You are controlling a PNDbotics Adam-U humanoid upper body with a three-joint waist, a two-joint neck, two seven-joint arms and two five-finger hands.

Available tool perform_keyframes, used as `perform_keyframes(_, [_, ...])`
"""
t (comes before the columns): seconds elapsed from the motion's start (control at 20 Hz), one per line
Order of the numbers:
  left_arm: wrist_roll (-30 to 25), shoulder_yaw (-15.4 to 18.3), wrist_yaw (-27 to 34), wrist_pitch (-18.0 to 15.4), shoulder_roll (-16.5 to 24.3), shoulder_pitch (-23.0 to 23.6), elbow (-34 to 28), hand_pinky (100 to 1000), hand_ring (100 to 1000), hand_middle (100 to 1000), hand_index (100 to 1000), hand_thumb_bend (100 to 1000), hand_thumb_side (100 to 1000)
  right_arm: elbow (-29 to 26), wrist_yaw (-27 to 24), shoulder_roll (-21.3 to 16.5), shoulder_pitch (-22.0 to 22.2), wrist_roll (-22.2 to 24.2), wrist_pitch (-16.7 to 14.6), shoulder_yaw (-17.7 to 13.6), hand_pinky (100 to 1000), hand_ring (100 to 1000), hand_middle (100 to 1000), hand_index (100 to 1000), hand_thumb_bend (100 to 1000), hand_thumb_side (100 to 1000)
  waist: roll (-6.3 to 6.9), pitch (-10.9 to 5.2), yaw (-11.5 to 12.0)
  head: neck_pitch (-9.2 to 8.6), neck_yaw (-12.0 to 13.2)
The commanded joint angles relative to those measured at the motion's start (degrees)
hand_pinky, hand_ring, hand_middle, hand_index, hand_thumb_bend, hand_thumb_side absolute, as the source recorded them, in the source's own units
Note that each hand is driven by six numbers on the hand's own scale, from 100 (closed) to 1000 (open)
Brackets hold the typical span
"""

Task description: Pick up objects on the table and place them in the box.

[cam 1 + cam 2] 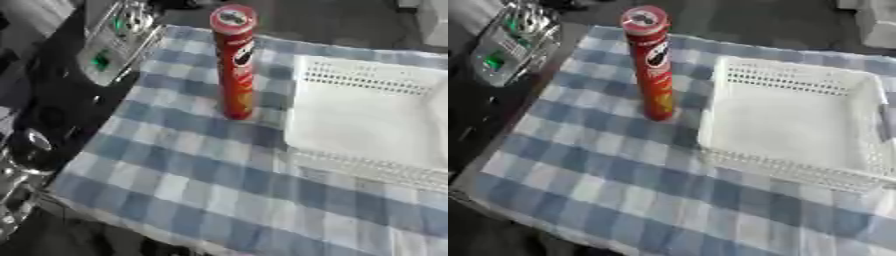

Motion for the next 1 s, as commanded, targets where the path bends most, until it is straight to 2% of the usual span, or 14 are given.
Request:
perform_keyframes(0.05, [-0.72,0.31,0.32,-0.55,0.55,-0.95,0.37,949,956,1000,1000,1000,558,-0.68,-0.04,-0.16,-0.51,0.17,-0.06,-0.03,756,843,887,974,100,1000,0.03,-0.63,-0.11,-1.07,0.75])
perform_keyframes(0.2, [-0.94,0.40,0.75,-0.92,0.50,-0.84,0.64,950,956,1000,1000,1000,571,-0.63,-0.03,-0.19,-0.43,0.21,0.00,-0.05,757,844,888,977,100,1000,0.20,-0.70,-0.14,-1.69,3.04])
perform_keyframes(0.3, [-1.01,0.45,0.90,-0.99,0.63,-0.65,0.67,954,958,1000,1000,1000,585,-0.60,-0.08,-0.19,-0.32,0.25,0.01,-0.04,758,846,889,981,100,1000,0.35,-0.79,-0.10,-1.62,3.69])
perform_keyframes(1.0, [-2.48,-0.53,1.09,-0.94,-0.82,2.35,0.15,969,963,1000,1000,1000,596,-0.53,-0.25,-0.10,-0.18,0.51,0.07,-0.02,761,849,890,984,100,1000,0.70,-0.91,-0.12,-1.23,3.87])
